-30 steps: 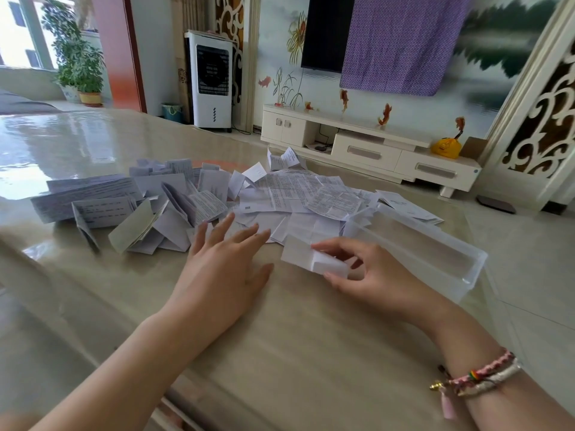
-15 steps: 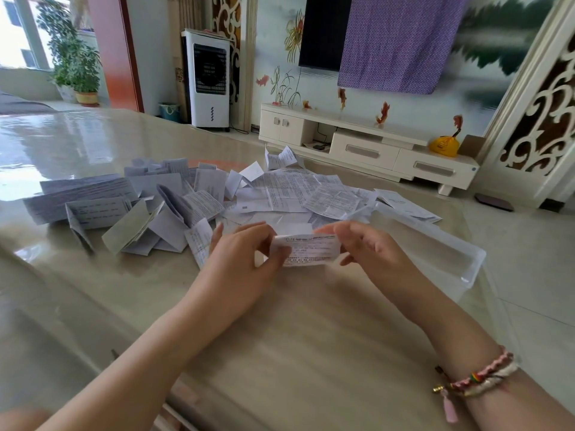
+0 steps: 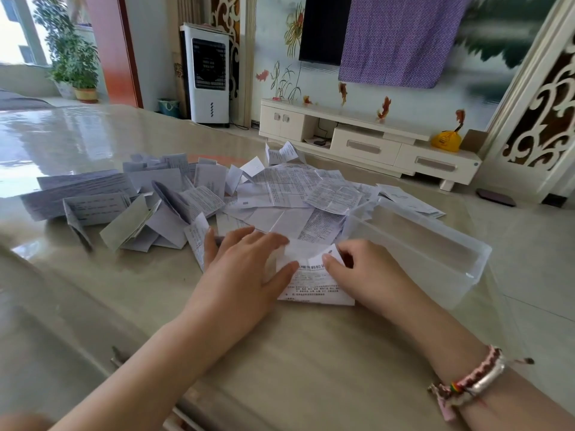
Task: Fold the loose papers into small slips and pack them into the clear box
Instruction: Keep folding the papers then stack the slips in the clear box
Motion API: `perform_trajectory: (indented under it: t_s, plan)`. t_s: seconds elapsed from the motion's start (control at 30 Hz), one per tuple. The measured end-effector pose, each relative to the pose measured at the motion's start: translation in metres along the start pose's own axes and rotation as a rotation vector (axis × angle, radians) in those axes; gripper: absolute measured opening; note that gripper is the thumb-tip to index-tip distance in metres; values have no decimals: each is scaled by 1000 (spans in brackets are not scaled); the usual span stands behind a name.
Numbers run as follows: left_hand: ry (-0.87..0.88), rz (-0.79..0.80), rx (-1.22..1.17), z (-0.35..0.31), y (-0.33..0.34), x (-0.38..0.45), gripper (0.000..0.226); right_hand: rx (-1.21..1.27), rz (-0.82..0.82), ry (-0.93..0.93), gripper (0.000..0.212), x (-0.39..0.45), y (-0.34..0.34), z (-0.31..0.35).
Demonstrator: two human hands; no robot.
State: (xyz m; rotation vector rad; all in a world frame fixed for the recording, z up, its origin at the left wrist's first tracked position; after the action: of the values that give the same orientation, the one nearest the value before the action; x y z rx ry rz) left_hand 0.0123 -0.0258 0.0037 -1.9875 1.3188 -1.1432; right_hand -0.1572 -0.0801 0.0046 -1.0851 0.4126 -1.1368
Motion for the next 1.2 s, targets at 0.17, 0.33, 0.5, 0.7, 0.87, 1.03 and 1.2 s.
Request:
perform_trajectory:
  t_s: [0.17,0.33,0.5,0.7,0.87,1.03,1.2]
  plan:
    - [59,53,153,-4,11,-4,43,-247,8,42,36,1,1,5]
    - [70,73,175,-4,14,-3,42,-299,-9,54,36,8,3,2]
    - [118,12,168,-7,13,-3,33,-363,-30,34,23,13,3,2]
    - [147,-24,223,-10,14,-1,30,-426,-42,9,18,17,4,2]
    - [127,30,224,-7,18,0,33,-434,-39,17,14,19,5,2]
    - [137,-10,234,-5,20,0,31,-464,-34,32,17,20,6,3]
    - [163,-13,238,-6,21,0,32,-494,-30,38,22,21,8,3]
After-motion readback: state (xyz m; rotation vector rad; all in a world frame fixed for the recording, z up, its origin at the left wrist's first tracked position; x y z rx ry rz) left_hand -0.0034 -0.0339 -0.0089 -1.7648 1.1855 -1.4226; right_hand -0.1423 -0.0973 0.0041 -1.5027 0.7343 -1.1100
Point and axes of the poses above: each hand's wrist, its own x-axis towards the middle knuckle, its own y-axis out of the palm, z = x × y, the point moved 6 cm from there along x, towards the middle knuckle, and after that the axes turned 10 degrees about -y, right-handed, at the moved point
